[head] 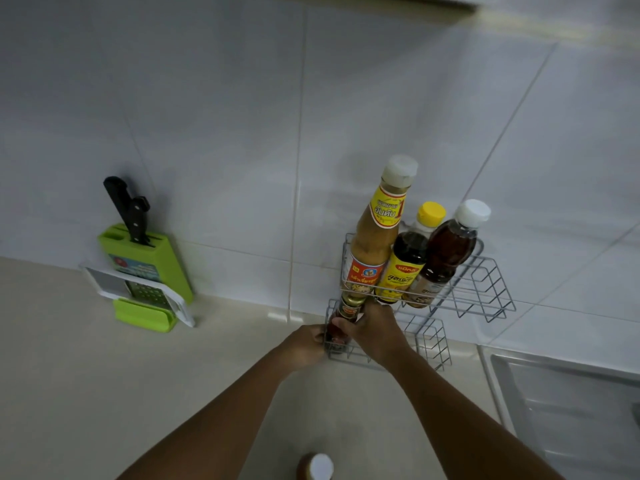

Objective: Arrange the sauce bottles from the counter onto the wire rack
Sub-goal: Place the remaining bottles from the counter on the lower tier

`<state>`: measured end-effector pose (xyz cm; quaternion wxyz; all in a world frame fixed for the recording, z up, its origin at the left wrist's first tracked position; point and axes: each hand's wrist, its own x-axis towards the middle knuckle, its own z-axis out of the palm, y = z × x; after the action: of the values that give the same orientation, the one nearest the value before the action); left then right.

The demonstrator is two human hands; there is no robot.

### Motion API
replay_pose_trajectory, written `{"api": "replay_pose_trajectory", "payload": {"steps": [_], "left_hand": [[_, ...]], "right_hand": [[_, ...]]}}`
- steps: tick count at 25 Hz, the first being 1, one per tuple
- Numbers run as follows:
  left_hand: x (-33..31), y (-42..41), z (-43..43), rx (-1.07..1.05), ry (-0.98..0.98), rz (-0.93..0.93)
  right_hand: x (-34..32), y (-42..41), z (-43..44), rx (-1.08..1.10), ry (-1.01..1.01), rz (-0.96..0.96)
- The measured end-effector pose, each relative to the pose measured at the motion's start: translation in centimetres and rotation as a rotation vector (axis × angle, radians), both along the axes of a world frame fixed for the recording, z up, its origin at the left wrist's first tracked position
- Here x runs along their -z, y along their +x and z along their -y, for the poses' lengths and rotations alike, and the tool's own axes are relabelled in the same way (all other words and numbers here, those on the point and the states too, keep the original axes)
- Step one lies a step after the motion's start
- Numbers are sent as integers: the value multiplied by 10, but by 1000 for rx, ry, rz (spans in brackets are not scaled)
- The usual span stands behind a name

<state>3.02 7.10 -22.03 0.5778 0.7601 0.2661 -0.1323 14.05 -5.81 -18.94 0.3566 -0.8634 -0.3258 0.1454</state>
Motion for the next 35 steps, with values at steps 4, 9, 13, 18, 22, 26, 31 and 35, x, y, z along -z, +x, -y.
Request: {"api": "replay_pose_trajectory", "payload": {"steps": [4, 9, 13, 18, 22, 26, 31, 35], "left_hand": [[-9, -12, -7, 32, 26, -34], [-32, -42, -25, 23, 159, -45], [-45, -70, -28, 60, 212, -35], [-54, -102, -18, 138, 253, -73], [-64, -113, 7, 281, 319, -115], [-60, -125, 39, 496, 401, -211], [-40, -142, 60, 529, 420, -201], [-41, -155, 64, 462, 372, -113]], "right_hand": [[1, -3, 4, 7, -20, -35], [-1, -14, 13, 29, -38, -182], [-2, -19, 19, 58, -31, -239], [-14, -41, 40, 146, 11, -245], [-38, -77, 61, -42, -12, -185], [-53, -119, 91, -445, -270, -418], [-22, -167, 106, -392, -96, -89], [-32, -178, 118, -157, 8, -61]]}}
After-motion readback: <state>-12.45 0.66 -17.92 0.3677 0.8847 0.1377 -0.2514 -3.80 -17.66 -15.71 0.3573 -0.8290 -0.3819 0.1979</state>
